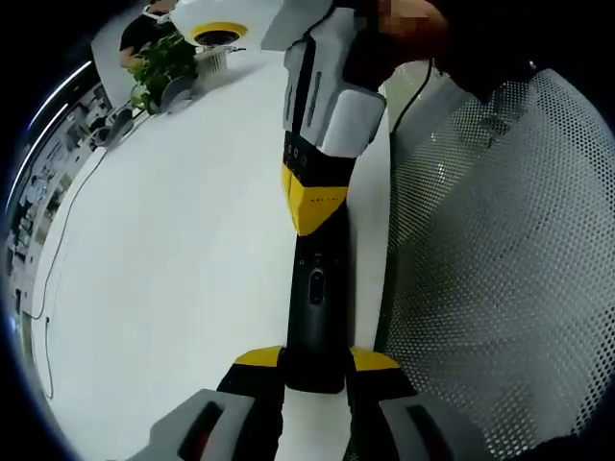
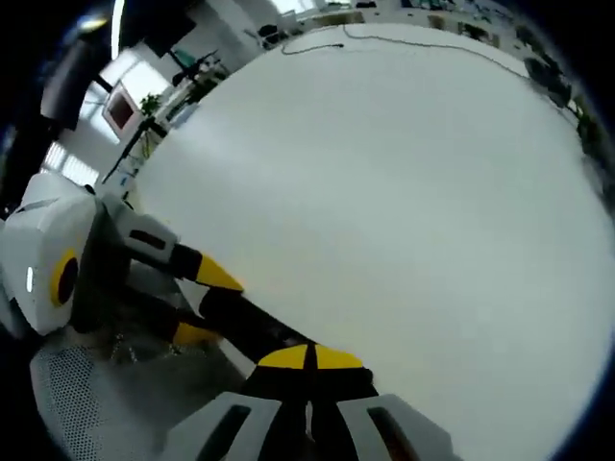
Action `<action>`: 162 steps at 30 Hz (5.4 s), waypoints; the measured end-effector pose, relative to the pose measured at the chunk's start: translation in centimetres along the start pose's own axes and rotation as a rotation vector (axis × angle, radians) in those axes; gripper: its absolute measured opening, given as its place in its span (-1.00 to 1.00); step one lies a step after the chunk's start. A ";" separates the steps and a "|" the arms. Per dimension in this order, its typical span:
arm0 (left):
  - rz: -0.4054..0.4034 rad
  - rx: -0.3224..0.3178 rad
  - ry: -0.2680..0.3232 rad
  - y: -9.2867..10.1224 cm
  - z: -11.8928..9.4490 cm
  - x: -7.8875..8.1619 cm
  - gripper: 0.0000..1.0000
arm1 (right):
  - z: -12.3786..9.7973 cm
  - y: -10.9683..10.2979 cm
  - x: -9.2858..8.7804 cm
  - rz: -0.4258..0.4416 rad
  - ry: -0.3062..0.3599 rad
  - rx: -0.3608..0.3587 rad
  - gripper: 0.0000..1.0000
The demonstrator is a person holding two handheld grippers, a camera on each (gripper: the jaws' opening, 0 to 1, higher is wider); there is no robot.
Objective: Press the specified remote control buttons in sequence, fully releasing each button before pressing the next.
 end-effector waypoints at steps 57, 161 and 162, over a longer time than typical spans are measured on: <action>0.014 -0.009 -0.008 -0.1 0.1 0.2 -0.51 | 0.0 -0.3 -0.1 0.157 -0.051 0.123 -1.00; 0.010 -0.005 -0.010 -0.1 0.1 0.2 -0.51 | -0.2 0.0 -0.5 0.182 -0.116 0.090 -1.00; 0.012 -0.004 -0.009 -0.1 0.1 0.3 -0.51 | -0.2 0.1 -0.5 0.205 -0.114 0.097 -1.00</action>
Point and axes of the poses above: the point that each gripper's makers call its tool centre point, and the gripper's own axes: z roughly forward along the fingers, y roughly to its right, x roughly out of its top, the point moved 8 cm from there along -z, roughly backward along the fingers, and after that the axes turned 8 degrees about y, right-handed, at the moved point
